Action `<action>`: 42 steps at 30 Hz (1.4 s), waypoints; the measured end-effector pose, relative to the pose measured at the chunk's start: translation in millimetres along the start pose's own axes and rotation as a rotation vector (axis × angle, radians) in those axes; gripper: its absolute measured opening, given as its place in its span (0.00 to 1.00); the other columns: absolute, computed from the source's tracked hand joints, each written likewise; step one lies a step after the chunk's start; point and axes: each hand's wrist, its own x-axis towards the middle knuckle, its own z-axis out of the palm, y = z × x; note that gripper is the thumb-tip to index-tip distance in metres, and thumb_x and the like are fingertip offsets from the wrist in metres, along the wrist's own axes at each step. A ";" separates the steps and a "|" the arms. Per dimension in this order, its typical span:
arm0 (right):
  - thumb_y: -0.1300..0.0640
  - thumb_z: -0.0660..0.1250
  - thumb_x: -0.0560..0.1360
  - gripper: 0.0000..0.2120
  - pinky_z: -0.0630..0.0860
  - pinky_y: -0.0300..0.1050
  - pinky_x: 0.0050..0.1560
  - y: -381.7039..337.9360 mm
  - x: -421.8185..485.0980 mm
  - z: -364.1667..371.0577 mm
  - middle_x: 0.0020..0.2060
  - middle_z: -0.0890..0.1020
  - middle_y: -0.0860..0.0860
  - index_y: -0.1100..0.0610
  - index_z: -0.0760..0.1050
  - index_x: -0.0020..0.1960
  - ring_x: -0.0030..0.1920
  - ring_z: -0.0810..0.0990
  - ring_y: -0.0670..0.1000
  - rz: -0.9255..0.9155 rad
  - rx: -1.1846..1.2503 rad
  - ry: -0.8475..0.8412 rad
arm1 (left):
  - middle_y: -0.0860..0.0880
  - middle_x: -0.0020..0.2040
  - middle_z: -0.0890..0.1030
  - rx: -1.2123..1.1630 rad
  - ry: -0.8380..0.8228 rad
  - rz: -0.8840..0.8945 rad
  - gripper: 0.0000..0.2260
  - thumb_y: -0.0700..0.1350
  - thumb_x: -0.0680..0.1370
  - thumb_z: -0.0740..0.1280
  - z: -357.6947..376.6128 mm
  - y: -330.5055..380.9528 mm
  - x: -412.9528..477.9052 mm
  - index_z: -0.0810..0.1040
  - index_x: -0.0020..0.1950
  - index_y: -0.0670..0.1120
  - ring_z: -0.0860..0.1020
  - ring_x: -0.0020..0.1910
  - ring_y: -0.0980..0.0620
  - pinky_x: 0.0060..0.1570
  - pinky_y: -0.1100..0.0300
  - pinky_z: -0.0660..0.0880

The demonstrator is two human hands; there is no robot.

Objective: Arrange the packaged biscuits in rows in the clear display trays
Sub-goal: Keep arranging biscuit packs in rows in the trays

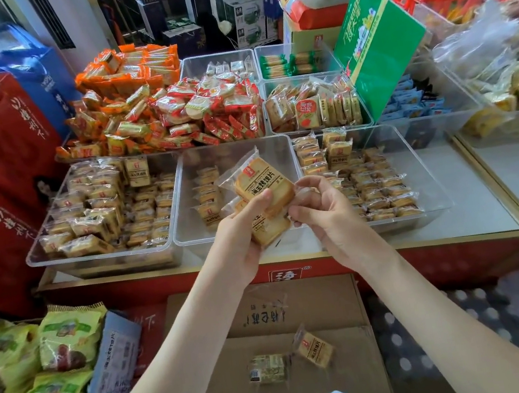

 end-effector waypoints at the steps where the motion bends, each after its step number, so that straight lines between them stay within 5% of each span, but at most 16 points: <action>1: 0.72 0.64 0.75 0.16 0.75 0.40 0.44 -0.8 -0.1 -2.6 0.36 0.80 0.52 0.57 0.69 0.58 0.41 0.78 0.48 0.022 0.009 -0.017 | 0.45 0.51 0.85 0.009 0.003 0.001 0.11 0.44 0.74 0.71 -0.5 -1.1 0.2 0.79 0.56 0.45 0.84 0.50 0.47 0.52 0.54 0.80; 7: 0.49 0.68 0.77 0.20 0.69 0.38 0.54 -18.8 -3.8 -13.2 0.53 0.78 0.46 0.47 0.68 0.67 0.55 0.76 0.43 -0.036 -0.659 0.087 | 0.49 0.53 0.79 0.486 0.198 0.223 0.30 0.49 0.67 0.80 -2.0 -8.2 5.7 0.67 0.61 0.46 0.80 0.51 0.55 0.43 0.64 0.80; 10: 0.45 0.71 0.73 0.29 0.66 0.28 0.48 -17.9 0.3 -4.7 0.56 0.73 0.44 0.50 0.64 0.69 0.55 0.72 0.42 -0.102 -0.907 0.097 | 0.54 0.51 0.77 0.736 0.126 0.404 0.28 0.46 0.69 0.79 12.1 -16.4 1.6 0.64 0.58 0.48 0.78 0.47 0.61 0.40 0.70 0.76; 12: 0.48 0.72 0.74 0.23 0.68 0.23 0.41 -19.1 2.8 -9.6 0.51 0.75 0.44 0.50 0.66 0.64 0.50 0.74 0.42 -0.120 -0.909 0.187 | 0.56 0.53 0.77 0.803 0.030 0.460 0.27 0.45 0.69 0.79 18.2 -21.4 6.0 0.64 0.58 0.50 0.78 0.49 0.62 0.42 0.72 0.75; 14: 0.53 0.72 0.75 0.16 0.72 0.26 0.45 -25.7 6.2 -25.8 0.48 0.79 0.44 0.51 0.70 0.58 0.49 0.78 0.41 -0.043 -0.733 0.174 | 0.57 0.52 0.78 0.815 -0.048 0.431 0.25 0.42 0.70 0.78 21.3 -20.2 15.7 0.65 0.58 0.51 0.78 0.48 0.65 0.43 0.73 0.74; 17: 0.57 0.70 0.73 0.16 0.79 0.43 0.51 -32.3 16.4 -71.4 0.50 0.83 0.54 0.59 0.76 0.60 0.54 0.81 0.54 0.121 -0.111 0.056 | 0.52 0.52 0.81 0.761 -0.066 0.310 0.18 0.40 0.75 0.73 27.5 -18.0 35.4 0.71 0.60 0.48 0.80 0.46 0.65 0.44 0.69 0.76; 20: 0.53 0.75 0.67 0.24 0.72 0.56 0.67 -25.1 36.9 -131.3 0.60 0.79 0.62 0.62 0.80 0.60 0.63 0.77 0.61 0.146 0.386 0.109 | 0.47 0.49 0.84 0.257 -0.030 0.044 0.17 0.39 0.74 0.70 37.2 -19.0 60.6 0.74 0.62 0.40 0.84 0.45 0.53 0.43 0.62 0.80; 23: 0.57 0.76 0.66 0.34 0.57 0.57 0.76 -12.9 59.2 -181.5 0.70 0.69 0.67 0.64 0.71 0.69 0.72 0.67 0.64 0.130 0.589 0.154 | 0.42 0.46 0.85 -0.244 -0.029 -0.141 0.16 0.42 0.72 0.67 46.9 -21.2 81.3 0.75 0.57 0.36 0.85 0.41 0.50 0.45 0.59 0.82; 25: 0.58 0.72 0.70 0.31 0.61 0.57 0.74 -7.9 76.2 -204.2 0.68 0.70 0.67 0.65 0.68 0.70 0.71 0.68 0.64 0.138 0.648 0.148 | 0.42 0.44 0.85 -0.368 -0.022 -0.157 0.13 0.43 0.74 0.65 52.2 -27.2 91.8 0.76 0.55 0.38 0.85 0.39 0.51 0.50 0.60 0.79; 27: 0.60 0.68 0.73 0.19 0.69 0.58 0.69 -1.6 98.9 -223.5 0.62 0.76 0.65 0.65 0.77 0.62 0.67 0.72 0.63 0.180 0.635 0.204 | 0.43 0.44 0.85 -0.418 0.003 -0.151 0.13 0.44 0.74 0.65 55.4 -36.4 101.0 0.77 0.55 0.39 0.85 0.40 0.51 0.52 0.60 0.77; 29: 0.63 0.66 0.75 0.10 0.73 0.56 0.65 3.3 127.6 -233.1 0.56 0.80 0.61 0.62 0.80 0.55 0.60 0.79 0.59 0.231 0.443 0.335 | 0.44 0.46 0.85 -0.429 0.029 -0.146 0.14 0.45 0.73 0.65 54.0 -46.6 111.0 0.77 0.56 0.40 0.84 0.42 0.51 0.52 0.59 0.77; 35: 0.52 0.75 0.71 0.31 0.70 0.51 0.63 46.9 200.7 -227.6 0.58 0.71 0.51 0.55 0.60 0.65 0.60 0.72 0.53 0.341 -0.558 0.529 | 0.46 0.51 0.84 -0.222 0.107 -0.090 0.14 0.48 0.73 0.67 41.2 -63.0 117.9 0.79 0.56 0.45 0.82 0.48 0.52 0.55 0.57 0.76; 42: 0.49 0.74 0.71 0.37 0.69 0.53 0.64 49.6 212.3 -210.6 0.67 0.63 0.60 0.59 0.56 0.69 0.67 0.65 0.59 0.258 -1.107 0.531 | 0.45 0.54 0.84 0.018 0.145 -0.055 0.20 0.48 0.72 0.70 25.6 -52.9 97.5 0.77 0.63 0.45 0.83 0.52 0.48 0.52 0.56 0.79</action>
